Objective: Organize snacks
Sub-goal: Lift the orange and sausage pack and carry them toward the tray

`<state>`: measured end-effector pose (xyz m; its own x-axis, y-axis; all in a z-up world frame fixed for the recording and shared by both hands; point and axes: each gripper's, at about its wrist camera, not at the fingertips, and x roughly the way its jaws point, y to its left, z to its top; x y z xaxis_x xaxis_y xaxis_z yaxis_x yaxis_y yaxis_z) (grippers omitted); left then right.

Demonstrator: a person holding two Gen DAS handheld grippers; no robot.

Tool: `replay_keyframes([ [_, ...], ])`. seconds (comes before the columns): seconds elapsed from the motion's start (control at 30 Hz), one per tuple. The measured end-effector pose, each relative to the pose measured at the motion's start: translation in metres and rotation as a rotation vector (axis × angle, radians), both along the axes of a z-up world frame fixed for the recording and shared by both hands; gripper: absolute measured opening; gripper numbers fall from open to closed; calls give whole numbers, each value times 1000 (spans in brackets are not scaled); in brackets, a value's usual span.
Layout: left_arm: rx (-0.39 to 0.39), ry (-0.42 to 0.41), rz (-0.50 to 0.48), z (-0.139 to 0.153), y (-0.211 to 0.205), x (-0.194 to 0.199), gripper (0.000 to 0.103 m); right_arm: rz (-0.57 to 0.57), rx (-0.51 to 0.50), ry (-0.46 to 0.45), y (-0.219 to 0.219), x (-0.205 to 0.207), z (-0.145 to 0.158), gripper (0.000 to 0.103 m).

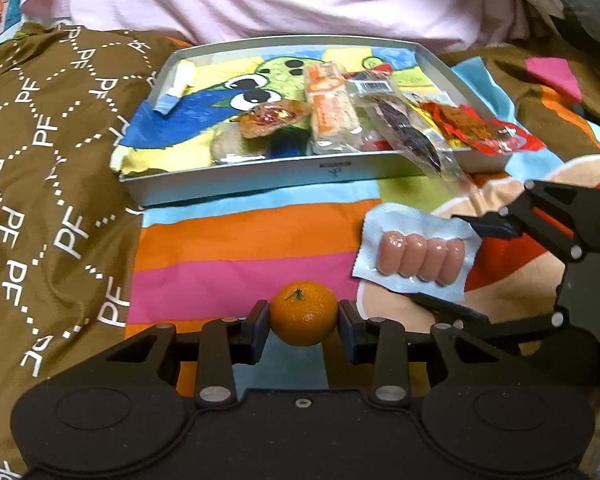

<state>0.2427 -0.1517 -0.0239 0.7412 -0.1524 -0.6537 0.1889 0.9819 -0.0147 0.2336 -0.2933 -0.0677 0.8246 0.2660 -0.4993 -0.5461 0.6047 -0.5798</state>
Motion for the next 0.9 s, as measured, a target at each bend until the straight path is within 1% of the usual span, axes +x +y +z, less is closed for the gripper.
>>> replay_keyframes([
  [0.23, -19, -11, 28, 11, 2, -5, 38, -17, -3, -44, 5, -4, -8, 57],
  [0.4, -24, -26, 31, 17, 2, -11, 38, -16, -45, -99, 12, -13, -11, 55],
  [0.7, -36, -63, 75, 33, 9, -14, 38, 26, -106, -198, 24, -31, -12, 54],
  [0.8, -39, -80, 95, 39, 14, -14, 38, 37, -114, -251, 28, -39, -13, 54],
  [0.87, -41, -95, 106, 43, 17, -14, 38, 41, -99, -284, 30, -43, -9, 53],
  [0.9, -42, -103, 111, 46, 19, -14, 38, 41, -94, -298, 30, -44, -7, 36],
])
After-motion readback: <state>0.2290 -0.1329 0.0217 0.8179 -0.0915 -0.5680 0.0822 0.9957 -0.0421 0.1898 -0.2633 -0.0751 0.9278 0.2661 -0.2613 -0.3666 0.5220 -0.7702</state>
